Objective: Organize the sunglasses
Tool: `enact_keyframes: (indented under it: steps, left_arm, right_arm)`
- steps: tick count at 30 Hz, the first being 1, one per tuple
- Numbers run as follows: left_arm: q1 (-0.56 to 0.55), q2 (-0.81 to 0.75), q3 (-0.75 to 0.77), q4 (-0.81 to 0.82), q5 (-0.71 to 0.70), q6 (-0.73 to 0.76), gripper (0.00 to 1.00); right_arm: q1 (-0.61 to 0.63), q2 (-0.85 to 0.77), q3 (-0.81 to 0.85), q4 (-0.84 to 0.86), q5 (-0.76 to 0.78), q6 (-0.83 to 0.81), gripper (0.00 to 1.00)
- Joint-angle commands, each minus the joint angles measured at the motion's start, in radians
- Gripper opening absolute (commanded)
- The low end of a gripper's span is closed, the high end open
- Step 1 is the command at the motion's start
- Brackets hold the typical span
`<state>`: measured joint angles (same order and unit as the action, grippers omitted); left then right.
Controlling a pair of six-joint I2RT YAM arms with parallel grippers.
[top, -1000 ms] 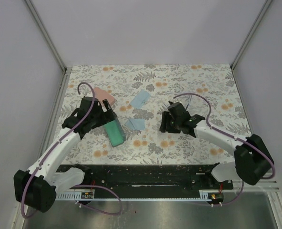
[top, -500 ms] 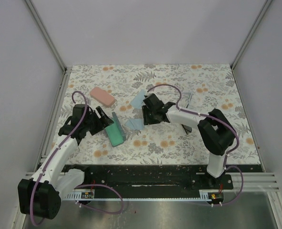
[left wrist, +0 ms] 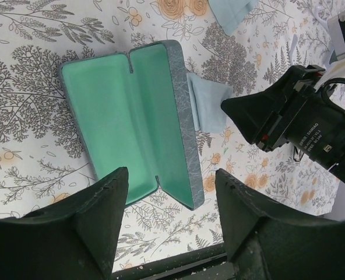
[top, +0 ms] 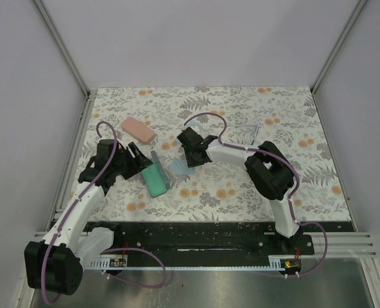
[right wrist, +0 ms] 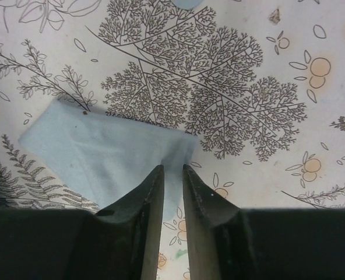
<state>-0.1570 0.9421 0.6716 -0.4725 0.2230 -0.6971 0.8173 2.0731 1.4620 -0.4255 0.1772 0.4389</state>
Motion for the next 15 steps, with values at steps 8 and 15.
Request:
enact_keyframes:
  steps: [8,15]
  left_arm:
    - [0.004,0.073,-0.033,0.158,0.122,-0.010,0.59]
    - [-0.024,0.135,-0.044,0.227,0.124,-0.033,0.46]
  right_arm:
    - [0.006,-0.047,-0.078,-0.067,0.151,0.009,0.00]
    - [-0.010,-0.177,-0.221,-0.058,0.169,0.032,0.00]
